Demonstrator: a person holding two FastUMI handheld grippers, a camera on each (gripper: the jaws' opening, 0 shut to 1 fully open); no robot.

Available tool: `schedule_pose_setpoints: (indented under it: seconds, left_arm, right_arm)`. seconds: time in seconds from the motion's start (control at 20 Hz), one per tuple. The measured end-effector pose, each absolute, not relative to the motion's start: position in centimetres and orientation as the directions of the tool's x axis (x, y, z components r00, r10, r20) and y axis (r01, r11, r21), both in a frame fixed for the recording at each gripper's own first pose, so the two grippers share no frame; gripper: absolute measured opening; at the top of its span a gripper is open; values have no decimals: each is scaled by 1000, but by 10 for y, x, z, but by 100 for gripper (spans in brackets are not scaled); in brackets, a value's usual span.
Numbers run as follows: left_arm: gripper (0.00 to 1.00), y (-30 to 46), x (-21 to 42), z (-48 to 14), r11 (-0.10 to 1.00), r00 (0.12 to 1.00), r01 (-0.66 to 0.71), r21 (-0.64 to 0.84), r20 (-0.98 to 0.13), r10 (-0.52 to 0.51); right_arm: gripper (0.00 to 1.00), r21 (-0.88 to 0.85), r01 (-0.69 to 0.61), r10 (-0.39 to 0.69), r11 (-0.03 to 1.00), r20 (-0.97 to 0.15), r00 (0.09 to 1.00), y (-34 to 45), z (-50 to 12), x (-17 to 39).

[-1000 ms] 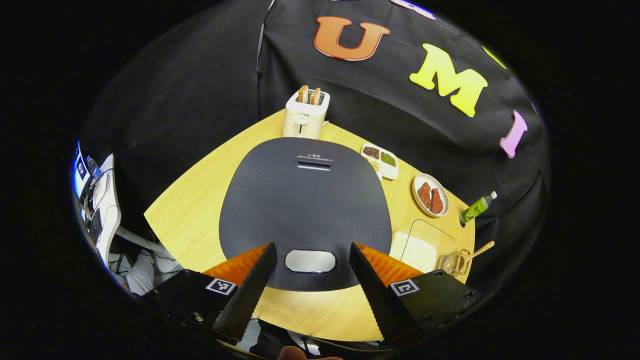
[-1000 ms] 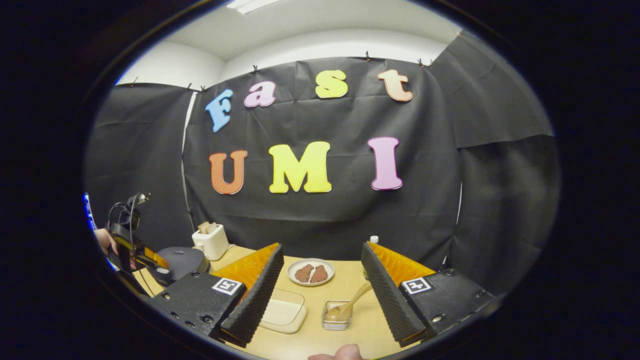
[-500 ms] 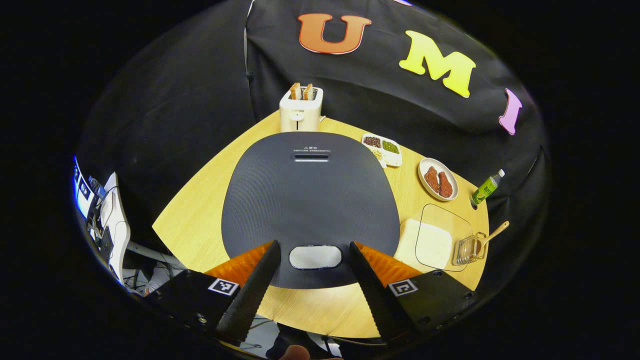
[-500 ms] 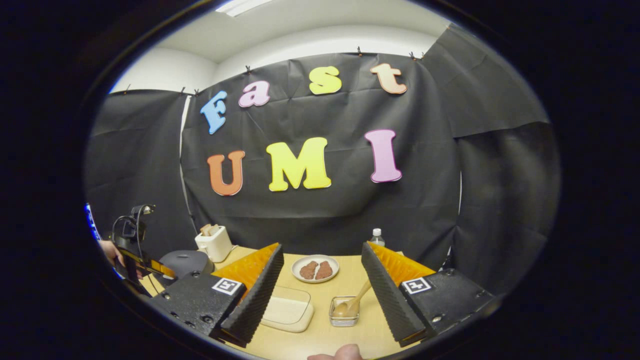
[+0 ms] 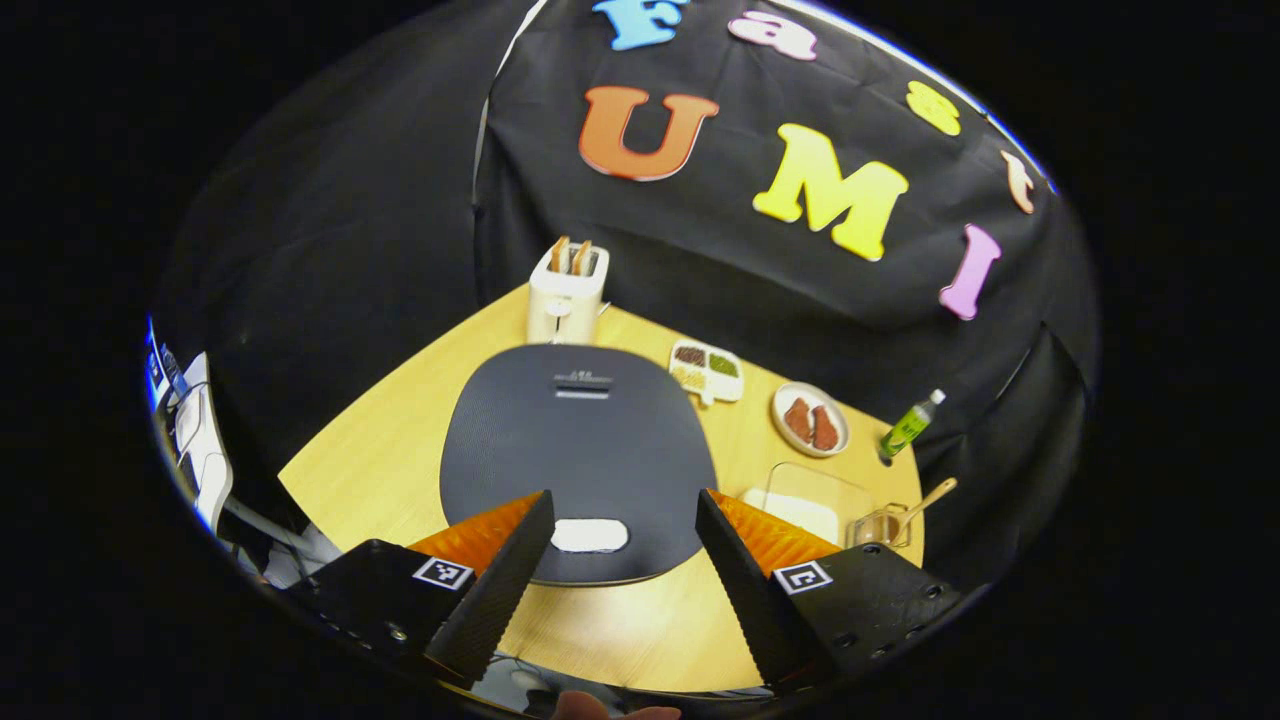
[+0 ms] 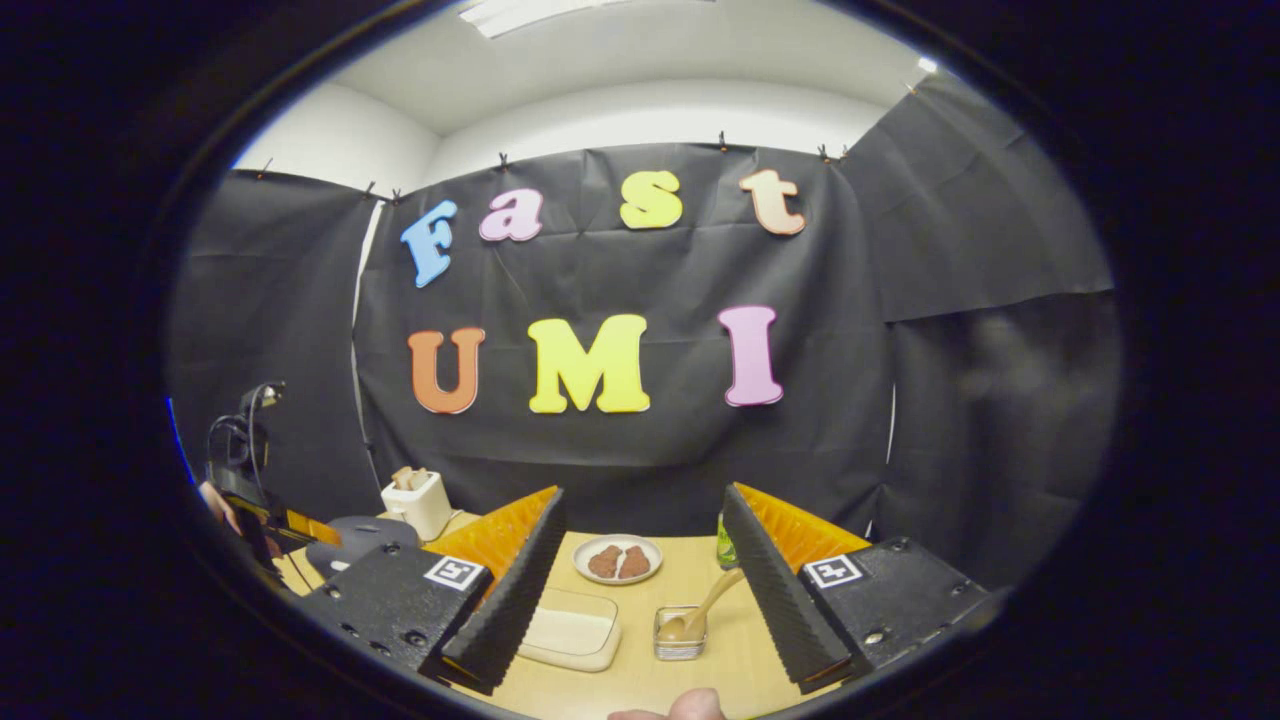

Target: Close the left gripper, press the button to open the rice cooker; take a wooden spoon from the chopstick holder with the right hand, scoop a spoonful of rice and pour it into the rice cooker, then put the wooden spoon back into the chopstick holder.

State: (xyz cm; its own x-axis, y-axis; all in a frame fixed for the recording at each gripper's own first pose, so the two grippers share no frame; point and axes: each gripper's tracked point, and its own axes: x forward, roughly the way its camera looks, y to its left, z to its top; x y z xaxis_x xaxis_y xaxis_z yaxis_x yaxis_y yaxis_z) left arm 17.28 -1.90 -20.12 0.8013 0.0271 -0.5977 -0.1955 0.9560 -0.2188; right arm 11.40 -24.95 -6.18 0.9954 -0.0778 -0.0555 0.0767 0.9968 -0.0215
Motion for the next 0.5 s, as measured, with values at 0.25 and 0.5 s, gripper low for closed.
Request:
schedule_pose_setpoints:
  seconds: [0.25,0.5]
  left_arm:
    - [95,-31,115,-106,983,923,-24,-181,-382,-48]
    - [95,-42,34,-38,982,972,105,-155,-194,-134]
  right_arm:
    - [99,-11,107,-107,994,-9,994,-201,-28,63]
    - [99,11,101,-101,995,21,995,-150,-7,5]
